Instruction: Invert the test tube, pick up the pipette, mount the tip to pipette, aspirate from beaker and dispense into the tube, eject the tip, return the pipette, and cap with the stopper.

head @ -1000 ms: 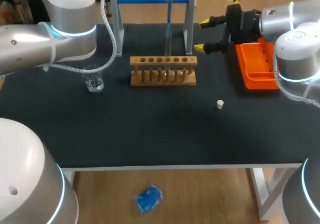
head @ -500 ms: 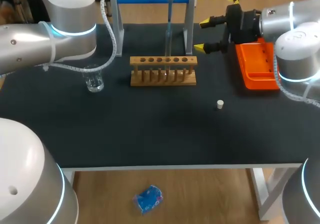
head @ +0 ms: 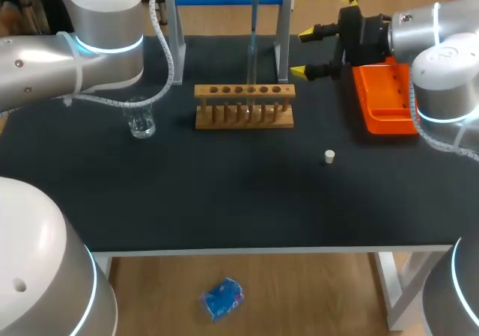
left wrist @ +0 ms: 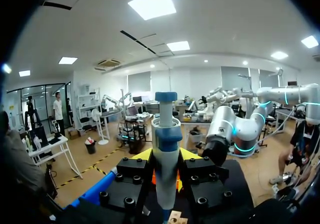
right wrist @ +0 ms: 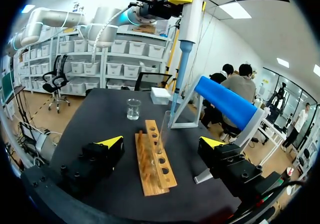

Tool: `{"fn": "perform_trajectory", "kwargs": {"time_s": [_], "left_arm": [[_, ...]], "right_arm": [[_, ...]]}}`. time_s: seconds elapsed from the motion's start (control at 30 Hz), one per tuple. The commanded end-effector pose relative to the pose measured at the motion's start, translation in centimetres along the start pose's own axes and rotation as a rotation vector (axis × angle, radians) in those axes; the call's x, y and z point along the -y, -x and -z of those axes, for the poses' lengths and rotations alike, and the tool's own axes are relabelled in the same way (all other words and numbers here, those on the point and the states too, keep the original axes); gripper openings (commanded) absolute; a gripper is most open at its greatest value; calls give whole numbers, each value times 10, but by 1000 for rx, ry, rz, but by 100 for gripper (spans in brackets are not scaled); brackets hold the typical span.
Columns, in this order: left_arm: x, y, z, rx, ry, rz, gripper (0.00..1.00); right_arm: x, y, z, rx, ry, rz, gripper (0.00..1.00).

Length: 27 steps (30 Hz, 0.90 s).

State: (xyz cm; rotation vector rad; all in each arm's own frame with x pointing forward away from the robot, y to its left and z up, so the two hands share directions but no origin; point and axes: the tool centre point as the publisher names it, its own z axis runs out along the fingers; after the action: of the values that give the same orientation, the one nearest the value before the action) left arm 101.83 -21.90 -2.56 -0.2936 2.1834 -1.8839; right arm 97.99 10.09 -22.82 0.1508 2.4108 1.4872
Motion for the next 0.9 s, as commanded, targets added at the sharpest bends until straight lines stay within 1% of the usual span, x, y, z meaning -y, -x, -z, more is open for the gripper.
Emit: {"fn": "perform_trajectory", "kwargs": {"time_s": [0.03, 0.43, 0.9], "left_arm": [[3, 0, 1, 0, 4, -1, 0], [10, -1, 4, 5, 16, -11, 0], [25, -1, 6, 14, 17, -31, 0]], "right_arm": [[0, 0, 0, 0, 0, 0, 100], [0, 0, 0, 0, 0, 0, 100], [0, 0, 0, 0, 0, 0, 100]]}}
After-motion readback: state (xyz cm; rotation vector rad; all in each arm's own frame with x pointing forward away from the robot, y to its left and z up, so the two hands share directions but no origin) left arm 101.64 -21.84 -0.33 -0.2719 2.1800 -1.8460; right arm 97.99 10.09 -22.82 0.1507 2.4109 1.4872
